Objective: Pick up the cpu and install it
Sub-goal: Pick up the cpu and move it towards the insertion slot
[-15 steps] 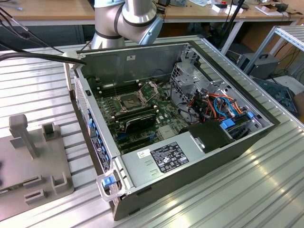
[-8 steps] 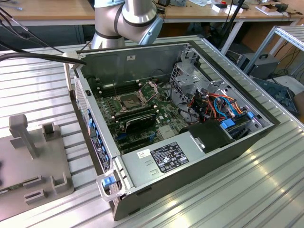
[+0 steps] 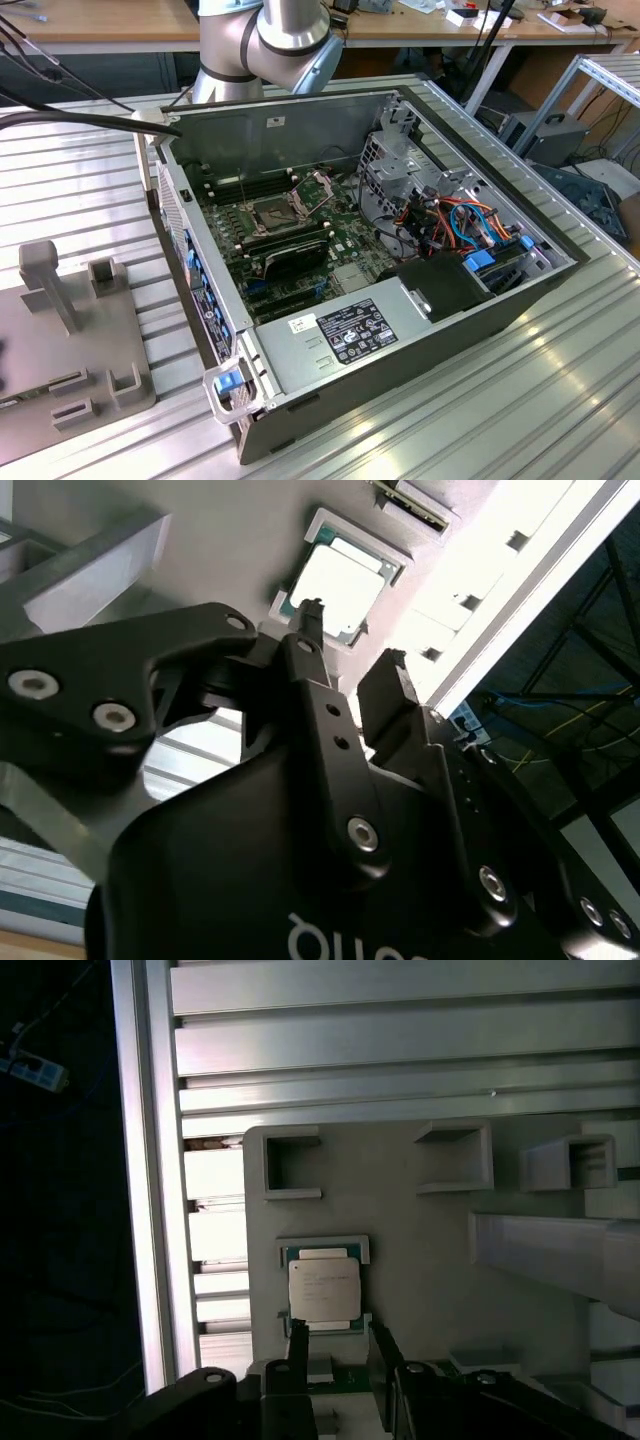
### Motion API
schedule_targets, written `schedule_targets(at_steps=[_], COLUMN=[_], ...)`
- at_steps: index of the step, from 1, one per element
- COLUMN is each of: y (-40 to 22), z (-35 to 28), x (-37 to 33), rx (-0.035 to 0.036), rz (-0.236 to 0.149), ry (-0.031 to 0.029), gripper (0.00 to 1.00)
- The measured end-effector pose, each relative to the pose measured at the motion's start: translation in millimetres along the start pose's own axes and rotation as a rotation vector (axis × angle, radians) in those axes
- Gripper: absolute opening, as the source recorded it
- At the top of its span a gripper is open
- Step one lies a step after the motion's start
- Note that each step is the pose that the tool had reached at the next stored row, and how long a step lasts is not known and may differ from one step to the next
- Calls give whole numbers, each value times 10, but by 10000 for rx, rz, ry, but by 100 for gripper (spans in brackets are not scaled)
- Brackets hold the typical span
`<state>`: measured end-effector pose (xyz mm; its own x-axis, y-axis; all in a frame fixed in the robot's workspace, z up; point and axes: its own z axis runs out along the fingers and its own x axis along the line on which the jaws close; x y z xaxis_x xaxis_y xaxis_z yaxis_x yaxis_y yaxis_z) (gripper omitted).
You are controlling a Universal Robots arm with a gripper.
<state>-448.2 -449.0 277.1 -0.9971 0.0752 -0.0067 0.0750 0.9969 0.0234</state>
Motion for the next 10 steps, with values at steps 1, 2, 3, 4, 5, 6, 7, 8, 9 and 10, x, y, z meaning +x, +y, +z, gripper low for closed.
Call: schedule_targets(at_steps=[1,2,3,4,5,6,7,8,9,10], y=[-1,-1,-2,-2,-3,-3,-4,-4,-4,-5], z=[0,0,0,0,0,0,0,0,0,0], x=[0,0,0,0,0,0,0,0,0,0], rx=[0,1,0,0,0,1,0,1,0,1], rz=[0,0,0,0,0,0,0,0,0,0], ry=[0,0,-1,0,0,0,0,0,0,0], gripper=[42,48,54,54,54,60,60,60,60,60])
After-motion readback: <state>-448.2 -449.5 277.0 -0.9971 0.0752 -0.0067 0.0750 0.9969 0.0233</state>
